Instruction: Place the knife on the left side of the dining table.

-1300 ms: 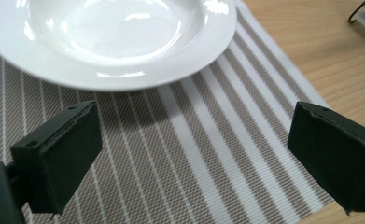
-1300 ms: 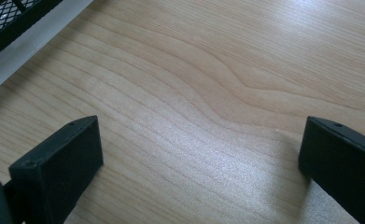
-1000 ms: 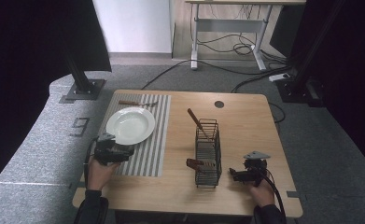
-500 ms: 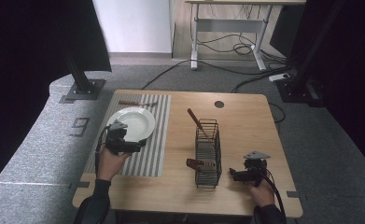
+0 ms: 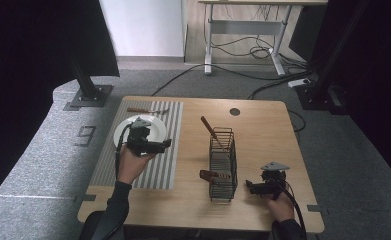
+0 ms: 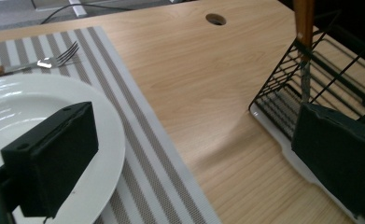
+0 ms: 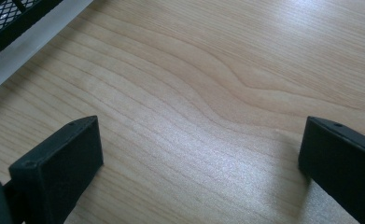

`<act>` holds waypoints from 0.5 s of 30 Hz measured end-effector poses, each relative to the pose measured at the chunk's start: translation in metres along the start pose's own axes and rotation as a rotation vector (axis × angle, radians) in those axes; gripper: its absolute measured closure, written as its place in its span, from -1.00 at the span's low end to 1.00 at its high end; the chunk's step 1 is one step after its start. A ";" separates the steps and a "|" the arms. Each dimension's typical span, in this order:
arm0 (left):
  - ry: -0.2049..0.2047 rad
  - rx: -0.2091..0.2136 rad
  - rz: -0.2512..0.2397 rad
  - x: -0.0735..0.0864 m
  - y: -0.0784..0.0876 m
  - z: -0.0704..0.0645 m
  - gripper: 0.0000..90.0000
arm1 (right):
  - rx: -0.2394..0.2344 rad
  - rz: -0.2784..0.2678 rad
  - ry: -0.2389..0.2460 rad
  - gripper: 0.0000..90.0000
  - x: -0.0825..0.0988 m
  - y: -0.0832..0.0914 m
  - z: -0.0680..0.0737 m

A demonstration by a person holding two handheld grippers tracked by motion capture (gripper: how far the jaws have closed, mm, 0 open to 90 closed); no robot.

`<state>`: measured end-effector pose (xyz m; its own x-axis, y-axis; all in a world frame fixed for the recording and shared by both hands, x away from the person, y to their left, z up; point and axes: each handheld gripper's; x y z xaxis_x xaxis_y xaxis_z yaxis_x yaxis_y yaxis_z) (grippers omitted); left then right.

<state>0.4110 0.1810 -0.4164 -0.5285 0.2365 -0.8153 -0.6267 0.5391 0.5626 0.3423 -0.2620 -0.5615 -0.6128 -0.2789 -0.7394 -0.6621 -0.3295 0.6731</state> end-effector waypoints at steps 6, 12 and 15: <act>-0.006 0.011 0.003 -0.018 -0.009 -0.014 -0.97 | 0.000 0.001 0.002 -1.00 0.000 0.000 0.000; -0.021 0.047 0.004 -0.035 -0.024 -0.029 -0.87 | 0.000 0.000 0.000 -1.00 0.000 0.000 0.000; -0.020 0.059 0.005 -0.043 -0.031 -0.036 -0.78 | 0.001 0.000 0.000 -1.00 0.000 0.000 0.000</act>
<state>0.4327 0.1251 -0.3941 -0.5200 0.2552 -0.8152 -0.5886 0.5845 0.5584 0.3423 -0.2620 -0.5615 -0.6127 -0.2785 -0.7396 -0.6626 -0.3291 0.6728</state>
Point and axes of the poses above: each handheld gripper's, and its own axes: y roughly backward along the jaws, x roughly out of its underside, z roughly to its left, and after that the axes turned 2 degrees about -z, right-handed
